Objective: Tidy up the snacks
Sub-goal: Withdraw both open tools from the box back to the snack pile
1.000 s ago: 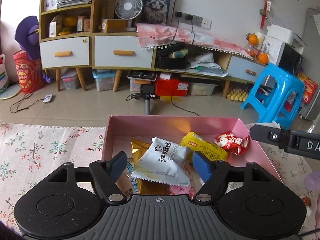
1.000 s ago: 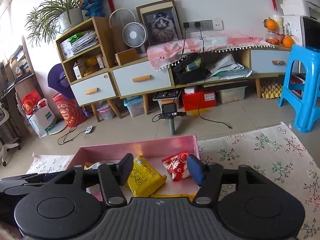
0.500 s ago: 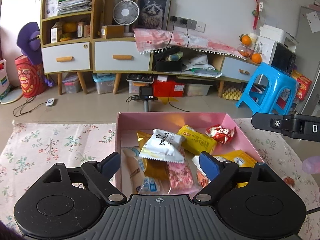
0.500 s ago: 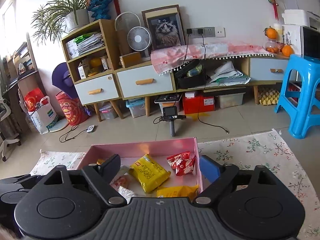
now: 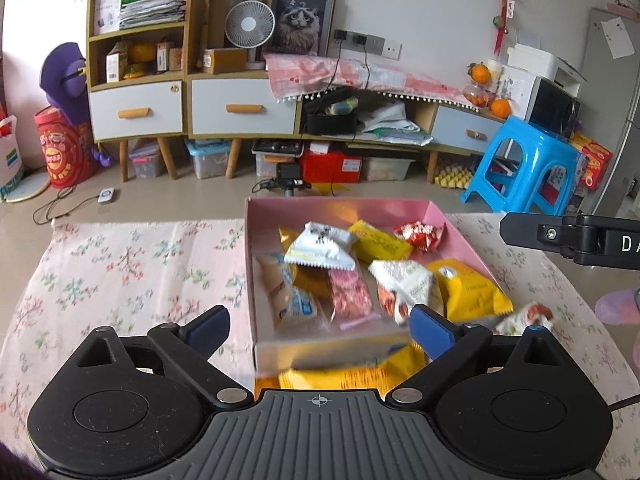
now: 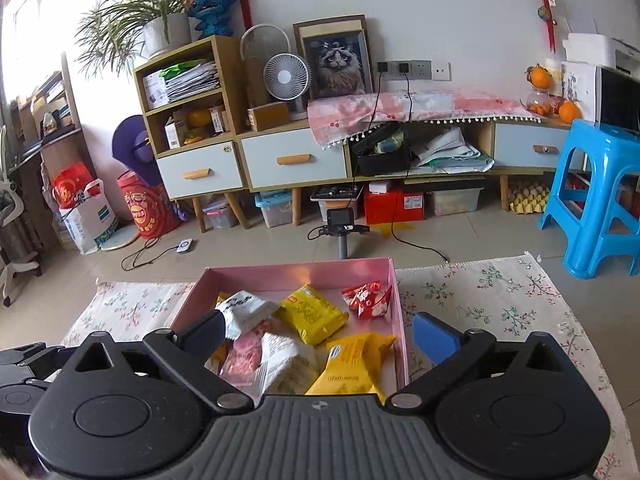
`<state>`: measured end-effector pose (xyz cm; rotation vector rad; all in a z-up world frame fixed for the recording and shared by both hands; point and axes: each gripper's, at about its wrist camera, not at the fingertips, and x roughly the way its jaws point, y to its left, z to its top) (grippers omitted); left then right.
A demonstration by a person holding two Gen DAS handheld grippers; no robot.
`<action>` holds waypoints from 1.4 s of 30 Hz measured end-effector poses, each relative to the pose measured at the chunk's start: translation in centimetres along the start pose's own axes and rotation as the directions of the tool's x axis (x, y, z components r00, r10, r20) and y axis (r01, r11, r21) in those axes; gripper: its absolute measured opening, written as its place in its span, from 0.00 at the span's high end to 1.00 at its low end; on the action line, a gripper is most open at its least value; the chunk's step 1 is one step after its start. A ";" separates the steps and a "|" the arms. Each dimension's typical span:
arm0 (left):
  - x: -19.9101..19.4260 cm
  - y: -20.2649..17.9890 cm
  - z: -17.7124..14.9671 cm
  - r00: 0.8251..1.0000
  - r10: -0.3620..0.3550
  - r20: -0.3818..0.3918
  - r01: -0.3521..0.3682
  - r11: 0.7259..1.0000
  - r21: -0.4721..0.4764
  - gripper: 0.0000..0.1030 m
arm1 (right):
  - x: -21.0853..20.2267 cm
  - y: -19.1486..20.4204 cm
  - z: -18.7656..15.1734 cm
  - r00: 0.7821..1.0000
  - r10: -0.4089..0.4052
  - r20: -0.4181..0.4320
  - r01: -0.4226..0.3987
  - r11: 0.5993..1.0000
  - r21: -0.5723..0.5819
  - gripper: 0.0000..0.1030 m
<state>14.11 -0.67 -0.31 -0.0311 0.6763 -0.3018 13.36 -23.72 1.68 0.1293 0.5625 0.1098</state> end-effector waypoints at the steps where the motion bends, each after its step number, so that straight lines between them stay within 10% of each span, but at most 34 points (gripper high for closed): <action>1: -0.3 0.1 -0.3 1.000 -0.001 -0.003 0.001 1.000 -0.004 0.05 | -0.3 0.2 -0.2 1.000 -0.003 -0.001 0.003 1.000 -0.010 0.10; 42: -3.3 3.0 -10.7 0.999 -0.002 -0.050 0.003 1.000 0.029 0.04 | -4.7 2.7 -11.1 0.997 0.024 -0.068 -0.041 0.965 -0.259 0.09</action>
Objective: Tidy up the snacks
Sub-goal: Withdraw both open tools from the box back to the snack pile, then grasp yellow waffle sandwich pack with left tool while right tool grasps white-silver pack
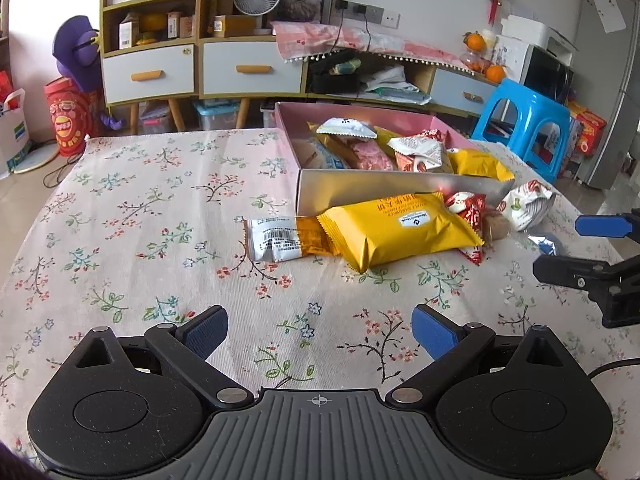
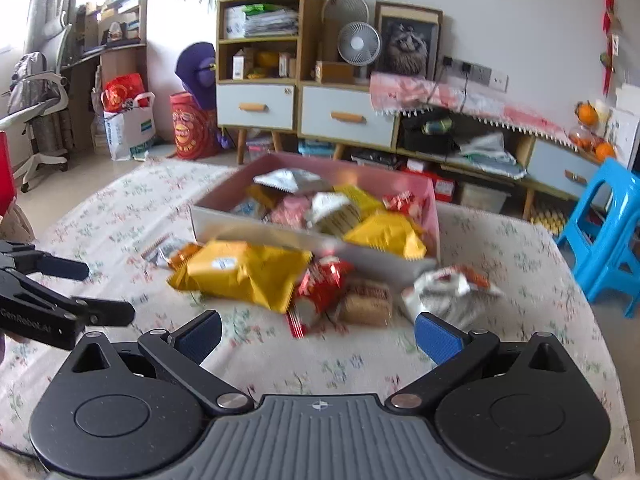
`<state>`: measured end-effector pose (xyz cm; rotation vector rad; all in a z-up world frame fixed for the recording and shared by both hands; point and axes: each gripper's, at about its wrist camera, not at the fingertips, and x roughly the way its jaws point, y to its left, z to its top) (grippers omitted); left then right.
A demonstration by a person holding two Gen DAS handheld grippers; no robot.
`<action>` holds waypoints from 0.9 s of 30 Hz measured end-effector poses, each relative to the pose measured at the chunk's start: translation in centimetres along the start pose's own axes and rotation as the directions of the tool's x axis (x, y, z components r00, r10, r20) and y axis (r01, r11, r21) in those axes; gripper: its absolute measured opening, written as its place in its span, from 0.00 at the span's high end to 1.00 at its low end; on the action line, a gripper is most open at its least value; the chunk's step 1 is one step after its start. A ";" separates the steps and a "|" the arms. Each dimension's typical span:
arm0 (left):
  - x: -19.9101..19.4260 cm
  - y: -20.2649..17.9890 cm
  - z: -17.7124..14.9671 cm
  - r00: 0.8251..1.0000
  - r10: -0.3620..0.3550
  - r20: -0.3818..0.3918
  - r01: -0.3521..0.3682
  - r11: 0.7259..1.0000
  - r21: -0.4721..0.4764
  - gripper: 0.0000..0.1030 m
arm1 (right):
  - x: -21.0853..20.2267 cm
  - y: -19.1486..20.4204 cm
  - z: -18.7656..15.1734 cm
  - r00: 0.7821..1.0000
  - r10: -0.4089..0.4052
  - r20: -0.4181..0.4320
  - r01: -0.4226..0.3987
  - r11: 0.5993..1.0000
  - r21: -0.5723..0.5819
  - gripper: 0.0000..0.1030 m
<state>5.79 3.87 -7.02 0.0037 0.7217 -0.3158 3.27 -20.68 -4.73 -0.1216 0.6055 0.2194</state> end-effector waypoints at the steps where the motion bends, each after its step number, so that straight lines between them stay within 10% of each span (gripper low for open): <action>1: 0.2 -0.1 0.0 1.000 -0.002 0.004 0.002 1.000 0.007 0.04 | 0.1 -0.2 -0.4 1.000 -0.003 -0.009 0.003 1.000 -0.001 0.09; 12: 2.5 -2.2 1.3 0.996 -0.039 0.080 0.025 0.985 0.172 0.04 | 0.6 -1.9 -0.9 0.999 -0.042 -0.030 0.042 0.999 0.000 0.09; 27: 5.9 -6.2 5.8 0.979 -0.198 -0.037 0.189 0.836 0.516 0.05 | 4.9 -7.7 0.6 0.992 -0.127 -0.022 0.129 0.984 0.123 0.09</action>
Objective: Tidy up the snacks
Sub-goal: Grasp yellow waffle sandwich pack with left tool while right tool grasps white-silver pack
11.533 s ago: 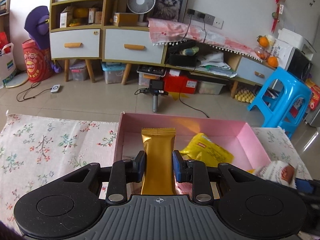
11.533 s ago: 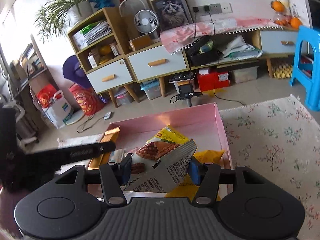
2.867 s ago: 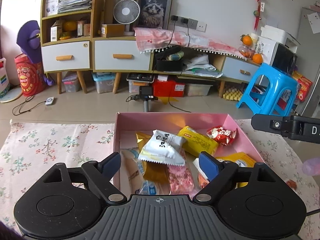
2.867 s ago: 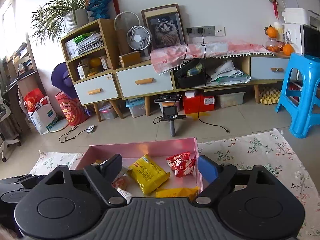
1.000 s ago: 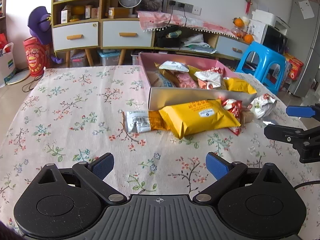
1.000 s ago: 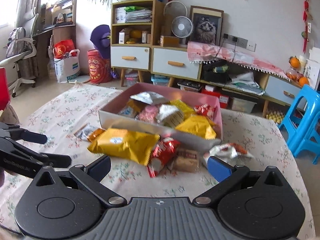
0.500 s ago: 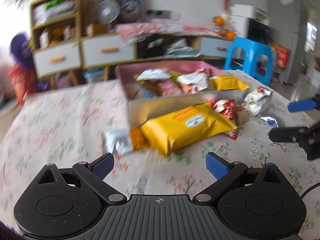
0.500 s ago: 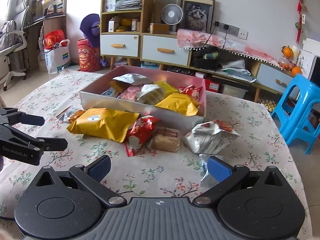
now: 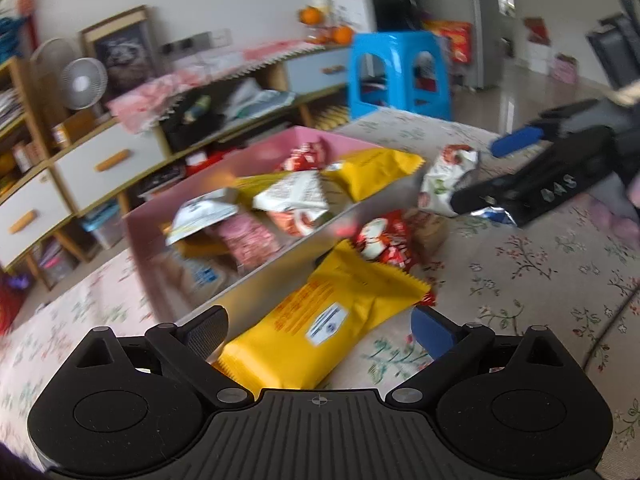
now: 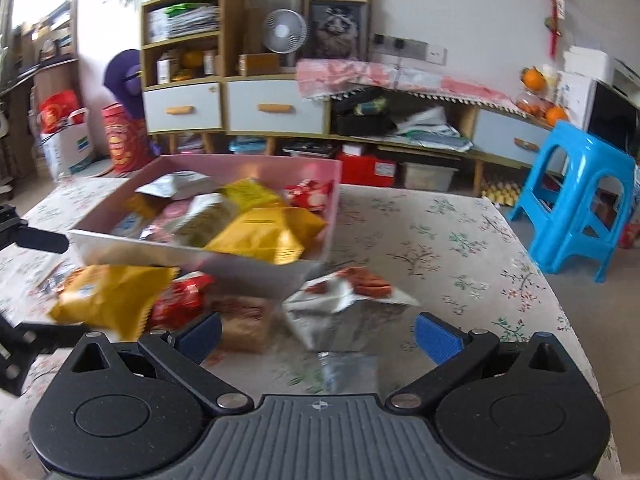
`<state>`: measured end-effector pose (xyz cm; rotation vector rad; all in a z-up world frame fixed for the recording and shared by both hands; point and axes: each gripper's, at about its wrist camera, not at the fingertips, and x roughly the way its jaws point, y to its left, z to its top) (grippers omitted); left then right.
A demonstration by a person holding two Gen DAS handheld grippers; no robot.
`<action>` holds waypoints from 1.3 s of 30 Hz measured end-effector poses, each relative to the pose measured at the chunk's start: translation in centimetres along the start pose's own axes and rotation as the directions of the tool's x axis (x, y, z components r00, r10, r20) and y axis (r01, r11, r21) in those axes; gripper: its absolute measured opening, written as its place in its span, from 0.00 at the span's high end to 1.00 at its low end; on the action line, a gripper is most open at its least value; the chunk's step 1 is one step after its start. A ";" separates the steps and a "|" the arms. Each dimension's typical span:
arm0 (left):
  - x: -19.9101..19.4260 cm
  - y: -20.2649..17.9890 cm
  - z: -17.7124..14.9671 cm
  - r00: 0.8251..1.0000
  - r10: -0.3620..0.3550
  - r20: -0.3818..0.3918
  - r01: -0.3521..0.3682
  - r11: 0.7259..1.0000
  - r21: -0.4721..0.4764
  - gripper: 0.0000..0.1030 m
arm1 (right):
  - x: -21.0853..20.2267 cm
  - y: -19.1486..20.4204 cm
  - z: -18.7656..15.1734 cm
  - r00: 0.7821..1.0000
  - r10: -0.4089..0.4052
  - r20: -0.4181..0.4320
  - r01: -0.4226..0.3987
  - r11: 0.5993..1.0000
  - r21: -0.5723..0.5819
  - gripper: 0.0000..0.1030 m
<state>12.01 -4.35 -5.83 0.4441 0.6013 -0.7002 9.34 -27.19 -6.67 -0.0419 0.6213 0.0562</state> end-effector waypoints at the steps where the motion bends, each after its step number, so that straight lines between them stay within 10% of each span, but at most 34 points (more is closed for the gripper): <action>1: 0.3 -0.1 0.2 1.000 -0.013 -0.012 0.014 1.000 0.018 0.05 | 0.3 -0.3 0.1 1.000 -0.001 -0.005 0.001 1.000 0.009 0.09; 9: 2.8 -0.3 0.4 0.994 -0.032 -0.106 0.039 0.998 0.058 0.09 | 1.7 -2.1 0.3 1.000 0.002 -0.005 -0.001 0.998 0.069 0.10; 21: 0.4 -1.1 -0.6 0.994 0.001 -0.112 -0.007 0.998 -0.055 0.48 | 2.3 -2.1 0.5 1.000 0.026 -0.009 -0.025 0.995 0.093 0.48; 39: 1.2 -0.7 -0.7 0.995 0.025 -0.095 -0.049 0.965 -0.259 0.35 | 1.7 -1.9 0.5 0.997 0.071 -0.039 -0.065 0.988 0.138 0.49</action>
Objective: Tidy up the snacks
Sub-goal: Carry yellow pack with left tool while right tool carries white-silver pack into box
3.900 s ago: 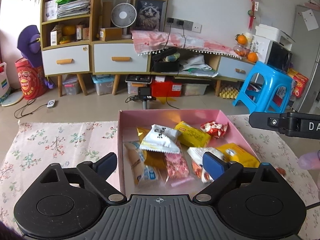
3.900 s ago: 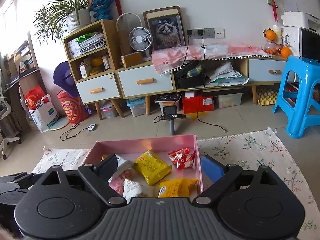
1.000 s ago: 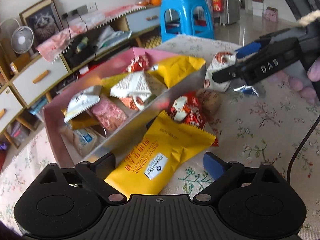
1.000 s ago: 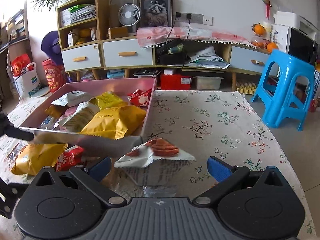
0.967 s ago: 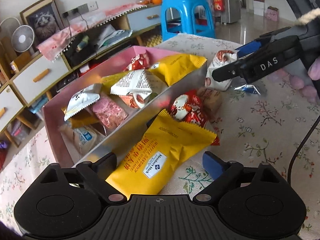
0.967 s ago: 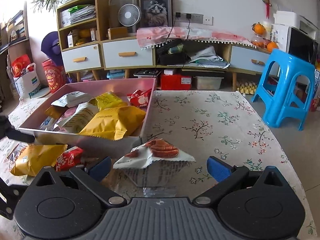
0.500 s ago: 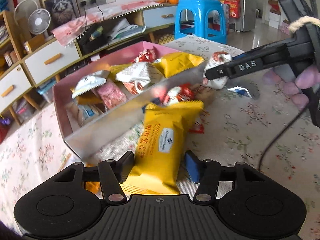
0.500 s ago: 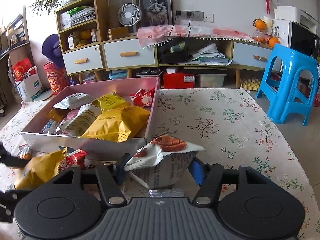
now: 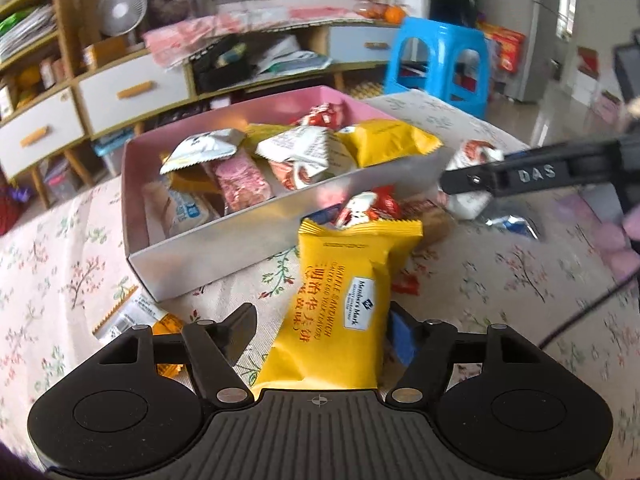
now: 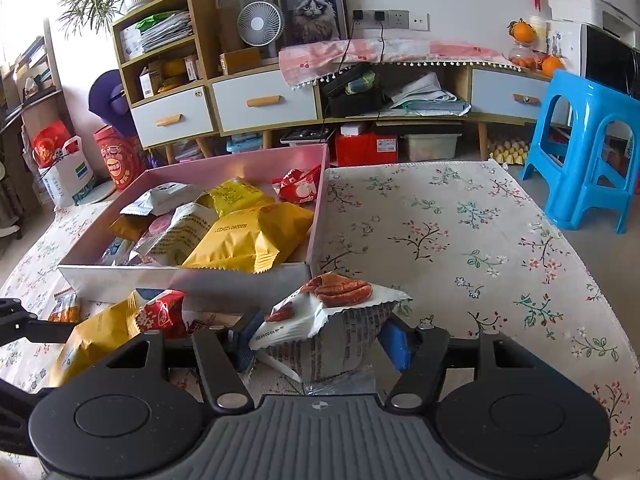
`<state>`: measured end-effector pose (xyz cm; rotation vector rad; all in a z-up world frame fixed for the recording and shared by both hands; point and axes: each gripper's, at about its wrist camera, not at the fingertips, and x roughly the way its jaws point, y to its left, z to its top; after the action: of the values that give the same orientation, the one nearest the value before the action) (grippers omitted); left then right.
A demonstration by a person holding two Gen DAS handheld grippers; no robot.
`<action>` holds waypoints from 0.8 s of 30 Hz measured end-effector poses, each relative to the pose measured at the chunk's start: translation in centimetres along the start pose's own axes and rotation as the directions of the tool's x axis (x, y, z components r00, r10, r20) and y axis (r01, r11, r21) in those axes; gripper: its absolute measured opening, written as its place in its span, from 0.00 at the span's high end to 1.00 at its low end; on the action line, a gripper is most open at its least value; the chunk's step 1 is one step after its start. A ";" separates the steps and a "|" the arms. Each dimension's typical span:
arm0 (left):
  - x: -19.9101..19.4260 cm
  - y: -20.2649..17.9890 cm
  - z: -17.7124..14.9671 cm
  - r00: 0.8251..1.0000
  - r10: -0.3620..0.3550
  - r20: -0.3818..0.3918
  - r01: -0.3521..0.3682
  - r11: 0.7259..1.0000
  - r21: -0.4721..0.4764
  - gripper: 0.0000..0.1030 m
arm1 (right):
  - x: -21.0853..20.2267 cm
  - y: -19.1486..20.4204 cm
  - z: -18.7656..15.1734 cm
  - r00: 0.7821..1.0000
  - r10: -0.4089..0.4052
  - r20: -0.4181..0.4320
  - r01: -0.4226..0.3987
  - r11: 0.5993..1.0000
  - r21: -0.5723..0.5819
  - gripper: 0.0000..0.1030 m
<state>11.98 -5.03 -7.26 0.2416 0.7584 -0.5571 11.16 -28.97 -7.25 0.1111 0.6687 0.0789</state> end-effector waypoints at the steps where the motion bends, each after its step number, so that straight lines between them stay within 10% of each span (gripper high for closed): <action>1: 0.0 0.1 0.0 1.000 0.007 0.003 -0.007 1.000 -0.023 0.42 | 0.0 0.0 0.0 1.000 -0.002 0.001 0.002 1.000 -0.001 0.49; 10: -0.7 0.3 -0.7 0.998 0.056 0.007 -0.054 0.984 -0.170 0.61 | -0.4 -0.1 0.1 1.000 -0.010 0.010 0.010 1.000 0.010 0.55; 24: -4.1 3.2 -2.7 1.000 0.017 -0.001 -0.016 0.911 -0.413 0.62 | -2.3 0.7 0.9 1.000 -0.006 -0.003 0.006 0.999 0.041 0.58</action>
<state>9.76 0.34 -6.25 -0.1464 0.8522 -0.3684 9.92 -28.63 -5.03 0.1482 0.6741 0.0601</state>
